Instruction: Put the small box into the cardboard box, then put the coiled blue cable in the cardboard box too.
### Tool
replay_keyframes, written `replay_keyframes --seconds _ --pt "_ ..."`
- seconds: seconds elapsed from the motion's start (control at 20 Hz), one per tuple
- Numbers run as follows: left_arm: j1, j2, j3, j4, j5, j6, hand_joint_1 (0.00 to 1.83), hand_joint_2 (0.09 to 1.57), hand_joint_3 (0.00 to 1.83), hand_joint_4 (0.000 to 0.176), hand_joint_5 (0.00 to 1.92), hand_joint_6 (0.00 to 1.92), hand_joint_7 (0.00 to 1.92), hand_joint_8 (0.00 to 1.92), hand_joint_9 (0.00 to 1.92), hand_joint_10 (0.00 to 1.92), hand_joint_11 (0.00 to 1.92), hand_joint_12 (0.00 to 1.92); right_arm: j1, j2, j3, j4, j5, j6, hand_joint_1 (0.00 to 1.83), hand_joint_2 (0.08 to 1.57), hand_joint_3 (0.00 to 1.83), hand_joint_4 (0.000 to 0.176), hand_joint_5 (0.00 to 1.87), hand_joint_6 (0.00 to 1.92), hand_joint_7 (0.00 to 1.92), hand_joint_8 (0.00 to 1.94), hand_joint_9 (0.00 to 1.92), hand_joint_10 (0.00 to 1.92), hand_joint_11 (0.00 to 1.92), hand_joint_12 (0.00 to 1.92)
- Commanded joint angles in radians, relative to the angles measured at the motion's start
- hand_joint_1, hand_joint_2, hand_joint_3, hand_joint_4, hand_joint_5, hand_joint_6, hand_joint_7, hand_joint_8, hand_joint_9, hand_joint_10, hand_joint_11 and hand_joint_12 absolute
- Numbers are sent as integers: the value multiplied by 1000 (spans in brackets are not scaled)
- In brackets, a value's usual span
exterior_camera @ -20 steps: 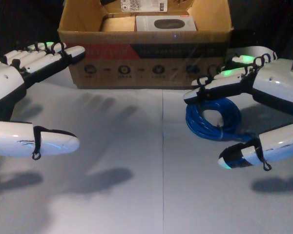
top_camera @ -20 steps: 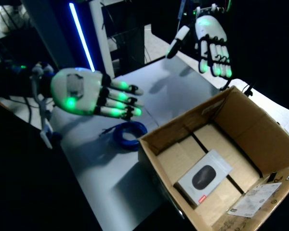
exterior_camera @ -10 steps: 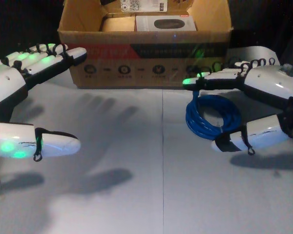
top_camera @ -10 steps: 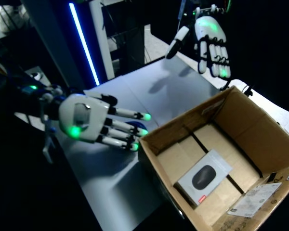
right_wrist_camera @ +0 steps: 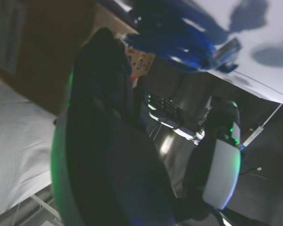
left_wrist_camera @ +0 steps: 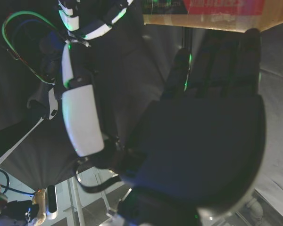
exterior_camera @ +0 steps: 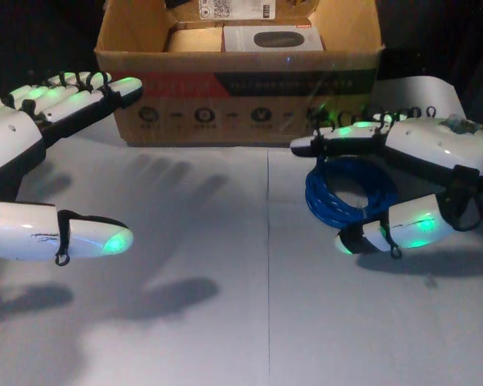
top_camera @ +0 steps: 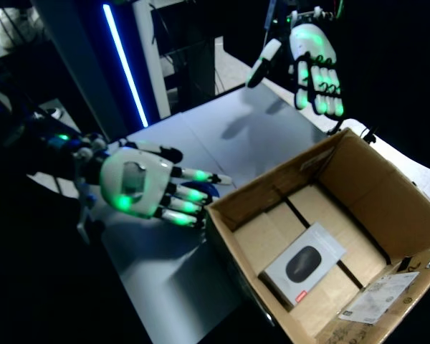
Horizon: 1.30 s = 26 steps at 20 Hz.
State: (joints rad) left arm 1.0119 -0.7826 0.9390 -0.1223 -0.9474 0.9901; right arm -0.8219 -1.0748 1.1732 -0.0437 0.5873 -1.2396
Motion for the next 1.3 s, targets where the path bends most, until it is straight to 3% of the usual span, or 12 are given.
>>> replay_keyframes --seconds 0.0,0.4,0.5,0.75,0.85,0.9,0.95,1.05,1.1,1.15,1.2,1.25 --pt "-7 -3 5 -5 -126 -8 465 881 0 176 0 0 0 0 0 0 0 0 1 -9 4 12 90 2 821 947 0 176 344 14 267 9 368 19 18 835" --pt "-7 -3 5 -6 -129 -11 457 879 0 176 0 0 0 0 0 0 0 0 -10 -69 56 -10 -26 2 867 920 0 175 405 5 261 0 337 0 33 814" --pt "-6 -3 5 -6 -129 -11 460 880 0 176 0 0 0 0 0 0 16 7 -11 -66 65 -26 -61 2 954 879 0 167 414 5 266 4 346 5 38 806" --pt "-3 -3 5 -6 -127 -11 460 888 3 176 0 0 0 0 0 0 8 4 -14 -45 49 -83 -89 2 1059 889 3 176 393 2 255 3 367 10 109 792" --pt "-3 -3 5 -6 -126 -11 457 893 4 176 0 0 0 0 0 0 12 5 -14 -35 41 -107 -96 2 1134 891 0 176 418 0 284 0 448 12 168 956" --pt "-3 -3 6 -6 -126 -11 450 893 3 176 0 0 0 0 0 0 6 3 -14 -30 38 -115 -99 2 1175 913 1 176 428 0 291 0 503 17 209 1137" --pt "-3 -3 6 -6 -126 -11 451 894 3 176 0 0 0 0 0 0 11 5 -14 -25 36 -117 -100 2 1212 939 2 152 440 7 317 9 579 39 295 1302" --pt "-2 -3 6 -6 -125 -11 430 899 4 176 0 0 0 0 0 0 16 7 -14 -19 35 -118 -100 2 1262 950 1 137 469 3 342 5 660 65 389 1222" --pt "-2 -3 6 -6 -125 -11 424 904 5 176 0 0 0 0 0 0 7 3 -14 -16 35 -118 -100 2 1299 968 1 136 485 1 360 3 725 124 455 1135" --pt "-2 -3 7 -6 -125 -11 434 901 3 176 0 0 0 0 0 0 3 1 -14 -14 35 -118 -100 2 1319 975 2 129 493 4 376 2 678 337 491 1114" --pt "-2 -3 7 -6 -125 -11 433 902 3 176 0 0 0 0 0 0 1 0 -14 -13 35 -118 -100 2 1359 992 0 109 528 1 410 3 554 754 553 1040" --pt "-2 -4 7 -6 -125 -11 433 903 3 176 0 0 0 0 0 0 1 0 -14 -12 35 -118 -100 2 1378 1006 0 95 548 0 433 6 533 855 577 1016"
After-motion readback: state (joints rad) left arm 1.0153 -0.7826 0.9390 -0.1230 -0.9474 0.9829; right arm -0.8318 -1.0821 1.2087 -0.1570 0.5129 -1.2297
